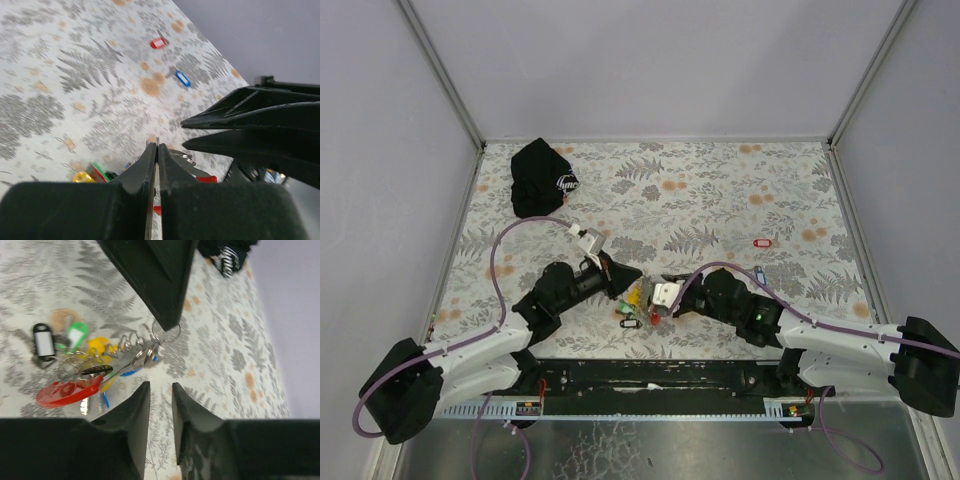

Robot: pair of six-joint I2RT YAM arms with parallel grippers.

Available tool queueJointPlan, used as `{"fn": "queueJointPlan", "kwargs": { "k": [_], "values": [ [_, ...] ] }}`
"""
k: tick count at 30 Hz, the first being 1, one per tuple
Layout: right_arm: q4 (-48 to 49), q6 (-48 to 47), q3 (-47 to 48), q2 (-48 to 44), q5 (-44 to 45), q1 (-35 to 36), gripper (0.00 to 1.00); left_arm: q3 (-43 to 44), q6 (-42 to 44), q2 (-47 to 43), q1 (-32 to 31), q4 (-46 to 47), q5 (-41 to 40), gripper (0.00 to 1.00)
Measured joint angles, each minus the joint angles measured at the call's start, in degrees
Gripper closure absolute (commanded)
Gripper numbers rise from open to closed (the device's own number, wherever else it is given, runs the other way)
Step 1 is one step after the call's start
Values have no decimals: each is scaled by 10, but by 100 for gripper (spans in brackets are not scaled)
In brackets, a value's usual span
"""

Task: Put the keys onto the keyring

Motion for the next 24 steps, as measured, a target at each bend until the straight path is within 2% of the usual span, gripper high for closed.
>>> {"fn": "queueJointPlan", "kwargs": {
  "k": [5, 11, 15, 18, 21, 22, 23, 24],
  "values": [
    [10, 56, 12, 0, 101, 0, 47, 40, 26, 42, 25, -16, -43, 100],
    [7, 134, 23, -8, 212, 0, 32, 121, 42, 175, 72, -20, -76, 100],
    [6, 181, 12, -28, 269, -11, 27, 187, 44, 287, 111, -20, -79, 100],
    [2, 228, -8, -60, 285, -49, 23, 228, 43, 359, 136, -19, -76, 96],
    [-12, 268, -23, -95, 292, -87, 18, 251, 38, 411, 160, -15, -67, 84],
    [-20, 280, -26, -105, 293, -95, 12, 255, 35, 421, 168, -15, -62, 77],
    [-28, 292, -29, -116, 296, -101, 1, 256, 32, 428, 178, -15, -56, 71],
    [-33, 301, -31, -125, 301, -104, 1, 255, 27, 428, 189, -18, -53, 66]
  ]
}}
